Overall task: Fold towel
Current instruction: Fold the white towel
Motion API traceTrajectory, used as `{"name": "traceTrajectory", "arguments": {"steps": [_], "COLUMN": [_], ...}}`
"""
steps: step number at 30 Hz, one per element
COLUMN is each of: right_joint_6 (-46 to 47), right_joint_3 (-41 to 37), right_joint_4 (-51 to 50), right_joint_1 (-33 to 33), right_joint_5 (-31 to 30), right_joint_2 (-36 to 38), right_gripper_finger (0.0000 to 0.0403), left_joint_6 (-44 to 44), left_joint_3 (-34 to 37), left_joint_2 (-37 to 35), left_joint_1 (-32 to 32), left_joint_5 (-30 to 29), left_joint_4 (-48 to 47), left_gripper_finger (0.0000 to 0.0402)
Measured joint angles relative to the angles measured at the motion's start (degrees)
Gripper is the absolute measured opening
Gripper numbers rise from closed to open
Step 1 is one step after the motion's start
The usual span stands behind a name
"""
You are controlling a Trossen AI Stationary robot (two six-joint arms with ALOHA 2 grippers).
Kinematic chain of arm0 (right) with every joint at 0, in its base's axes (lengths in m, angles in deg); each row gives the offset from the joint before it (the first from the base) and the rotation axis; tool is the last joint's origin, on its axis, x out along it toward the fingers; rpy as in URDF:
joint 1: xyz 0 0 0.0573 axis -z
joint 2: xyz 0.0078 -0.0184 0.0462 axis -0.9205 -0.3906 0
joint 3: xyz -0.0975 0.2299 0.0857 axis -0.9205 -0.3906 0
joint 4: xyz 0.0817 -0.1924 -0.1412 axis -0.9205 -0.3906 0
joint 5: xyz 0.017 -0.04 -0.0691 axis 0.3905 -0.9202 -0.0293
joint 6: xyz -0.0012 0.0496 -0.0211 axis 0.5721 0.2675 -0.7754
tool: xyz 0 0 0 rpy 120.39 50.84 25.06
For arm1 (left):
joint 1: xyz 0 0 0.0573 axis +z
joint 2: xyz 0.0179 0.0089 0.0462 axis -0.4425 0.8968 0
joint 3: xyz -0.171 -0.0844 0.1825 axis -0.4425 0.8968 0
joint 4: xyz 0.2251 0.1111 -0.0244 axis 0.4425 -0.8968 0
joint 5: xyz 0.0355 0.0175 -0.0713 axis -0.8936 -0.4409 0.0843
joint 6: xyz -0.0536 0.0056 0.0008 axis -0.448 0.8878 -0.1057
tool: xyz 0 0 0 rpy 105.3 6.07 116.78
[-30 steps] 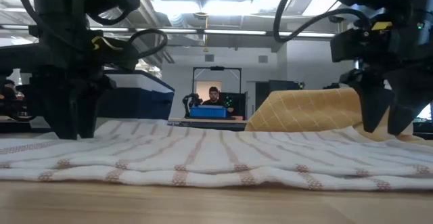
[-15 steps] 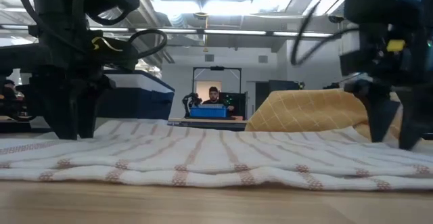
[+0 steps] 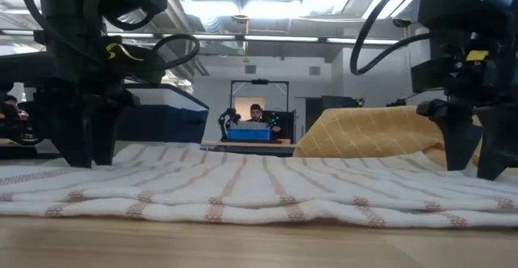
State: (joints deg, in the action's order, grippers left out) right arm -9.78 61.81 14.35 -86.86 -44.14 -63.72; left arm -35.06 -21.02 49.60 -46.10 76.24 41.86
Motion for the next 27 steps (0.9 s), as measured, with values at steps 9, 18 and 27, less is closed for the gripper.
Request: {"name": "traceTrajectory", "arguments": {"steps": [9,18,27], "right_joint_6": [-0.25,-1.7,-1.13], "right_joint_3": [-0.07,-0.07,-0.12], "right_joint_4": [-0.13,-0.16,0.4], "right_joint_1": [0.0,-0.04,-0.06], "right_joint_5": [0.49,0.0,-0.41], "right_joint_2": [-0.04,-0.07,-0.07], "right_gripper_finger": [0.0044,0.0042,0.0024], "left_joint_6": [1.09,-0.7,-3.19], "left_joint_3": [0.0,0.02,0.11], "left_joint_2": [0.0,0.02,0.04], "left_joint_1": [-0.02,-0.04,-0.59], "left_joint_5": [-0.19,-4.7,-5.87], "left_joint_4": [-1.48,-3.37,-3.1], "left_gripper_finger": [0.0063,0.0011,0.002]}}
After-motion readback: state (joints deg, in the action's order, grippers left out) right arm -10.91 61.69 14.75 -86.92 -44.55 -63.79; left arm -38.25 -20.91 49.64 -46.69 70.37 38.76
